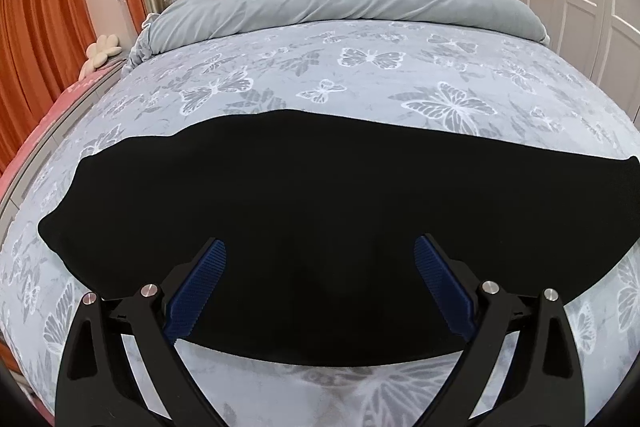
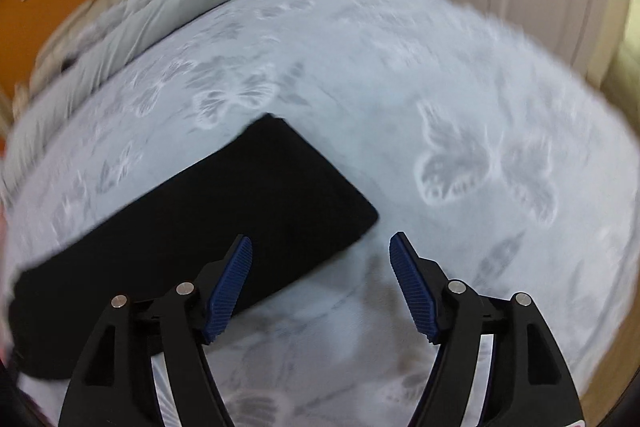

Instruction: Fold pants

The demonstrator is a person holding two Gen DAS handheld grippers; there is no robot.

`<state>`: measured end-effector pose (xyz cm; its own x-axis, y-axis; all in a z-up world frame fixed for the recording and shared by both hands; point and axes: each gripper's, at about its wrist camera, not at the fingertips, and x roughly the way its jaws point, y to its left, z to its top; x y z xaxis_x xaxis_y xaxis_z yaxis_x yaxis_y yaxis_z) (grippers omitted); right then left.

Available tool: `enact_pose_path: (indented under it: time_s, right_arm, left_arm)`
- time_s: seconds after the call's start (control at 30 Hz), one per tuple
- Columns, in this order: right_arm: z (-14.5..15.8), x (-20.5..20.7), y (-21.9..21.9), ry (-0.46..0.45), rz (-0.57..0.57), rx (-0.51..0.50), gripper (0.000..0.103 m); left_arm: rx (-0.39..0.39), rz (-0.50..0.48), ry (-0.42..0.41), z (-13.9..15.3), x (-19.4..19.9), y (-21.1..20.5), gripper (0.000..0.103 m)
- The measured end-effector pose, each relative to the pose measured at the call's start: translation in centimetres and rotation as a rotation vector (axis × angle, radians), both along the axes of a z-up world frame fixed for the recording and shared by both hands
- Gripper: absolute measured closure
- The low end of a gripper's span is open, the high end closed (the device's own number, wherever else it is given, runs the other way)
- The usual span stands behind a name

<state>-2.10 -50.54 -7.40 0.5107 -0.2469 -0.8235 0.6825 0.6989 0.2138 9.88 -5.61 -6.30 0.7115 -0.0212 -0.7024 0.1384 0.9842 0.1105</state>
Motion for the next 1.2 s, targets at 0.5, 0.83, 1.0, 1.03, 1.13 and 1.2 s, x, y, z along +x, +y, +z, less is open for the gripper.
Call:
enact_pose_path:
  time_s: [0.5, 0.83, 1.0, 1.03, 1.13, 1.2]
  right_arm:
    - [4.1, 4.6, 4.4, -0.27, 0.09, 0.098, 0.088]
    - [10.7, 12.6, 26.5, -0.344, 0.591, -0.026, 0.088]
    - [9.6, 15.1, 34.6, -0.295, 0.749, -0.033, 0.088]
    - [9.3, 15.5, 35.7, -0.283, 0.772, -0.031, 0.088]
    - [7.5, 16.5, 39.8, -0.228, 0.847, -0.04, 0.088]
    - [6.1, 16.7, 42.1, -0.188, 0.884, -0.05, 0.088]
  left_arm:
    - [-0.044, 0.042, -0.007, 1.5, 0.2, 1.8, 0.009]
    - [-0.121, 0.161, -0.007, 3.3, 0.7, 7.1, 0.009]
    - [-0.128, 0.216, -0.015, 4.1, 0.8, 10.1, 0.009]
    - [-0.134, 0.224, -0.015, 4.2, 0.7, 10.7, 0.009]
    - [-0.154, 0.244, -0.016, 4.6, 0.6, 12.4, 0.009]
    - [-0.144, 0.26, -0.025, 4.8, 0.5, 13.4, 0.009]
